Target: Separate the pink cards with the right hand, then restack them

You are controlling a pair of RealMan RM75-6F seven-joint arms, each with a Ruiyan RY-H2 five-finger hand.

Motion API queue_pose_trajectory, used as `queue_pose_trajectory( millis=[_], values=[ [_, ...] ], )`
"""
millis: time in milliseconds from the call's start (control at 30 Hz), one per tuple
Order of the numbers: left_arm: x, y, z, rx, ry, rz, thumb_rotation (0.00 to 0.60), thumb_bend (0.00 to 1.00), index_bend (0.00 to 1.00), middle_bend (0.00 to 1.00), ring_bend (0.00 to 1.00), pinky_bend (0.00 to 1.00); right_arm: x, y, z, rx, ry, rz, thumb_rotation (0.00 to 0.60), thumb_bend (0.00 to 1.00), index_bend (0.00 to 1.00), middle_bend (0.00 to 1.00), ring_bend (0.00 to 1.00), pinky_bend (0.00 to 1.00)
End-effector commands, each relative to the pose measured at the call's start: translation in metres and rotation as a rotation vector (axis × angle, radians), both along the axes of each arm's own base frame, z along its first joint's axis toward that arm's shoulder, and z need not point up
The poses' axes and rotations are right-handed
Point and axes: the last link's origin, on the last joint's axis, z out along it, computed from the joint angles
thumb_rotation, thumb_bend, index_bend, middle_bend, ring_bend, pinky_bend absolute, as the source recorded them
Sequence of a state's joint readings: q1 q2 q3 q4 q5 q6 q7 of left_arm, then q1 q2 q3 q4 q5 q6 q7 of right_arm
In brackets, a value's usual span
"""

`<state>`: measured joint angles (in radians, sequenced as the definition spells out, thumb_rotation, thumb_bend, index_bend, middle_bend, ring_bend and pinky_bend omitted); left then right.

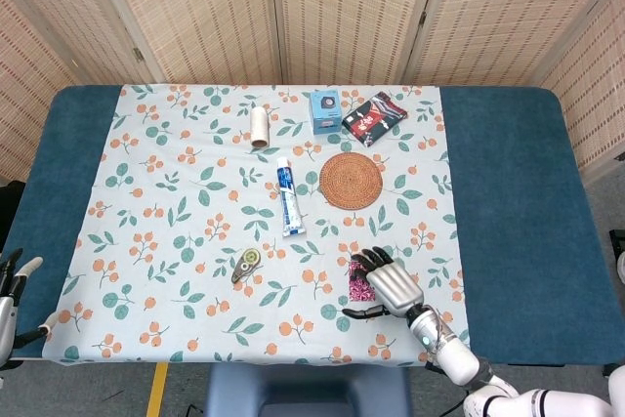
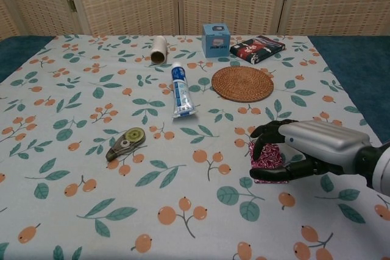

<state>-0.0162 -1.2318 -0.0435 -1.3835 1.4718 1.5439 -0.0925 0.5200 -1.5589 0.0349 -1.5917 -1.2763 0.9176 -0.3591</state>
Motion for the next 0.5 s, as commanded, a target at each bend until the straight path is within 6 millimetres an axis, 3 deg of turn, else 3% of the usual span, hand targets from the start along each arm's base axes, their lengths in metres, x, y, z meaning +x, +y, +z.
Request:
queue_pose_trajectory(
  millis=[33, 500],
  values=[
    [-0.001, -0.001, 0.0, 0.002, -0.002, 0.001, 0.6, 0.26, 0.19, 0.06, 0.11, 0.0, 0.0, 0.0, 0.0, -0.003, 0.002, 0.0, 0.07, 0.18, 0.31, 0.14, 0.0, 0.0],
    [-0.001, 0.0, -0.001, -0.002, -0.002, 0.0, 0.6, 0.26, 0.21, 0.06, 0.12, 0.0, -0.025, 0.007, 0.022, -0.034, 0.042, -0.058, 0.069, 0.18, 0.31, 0.15, 0.0, 0.0]
  ],
)
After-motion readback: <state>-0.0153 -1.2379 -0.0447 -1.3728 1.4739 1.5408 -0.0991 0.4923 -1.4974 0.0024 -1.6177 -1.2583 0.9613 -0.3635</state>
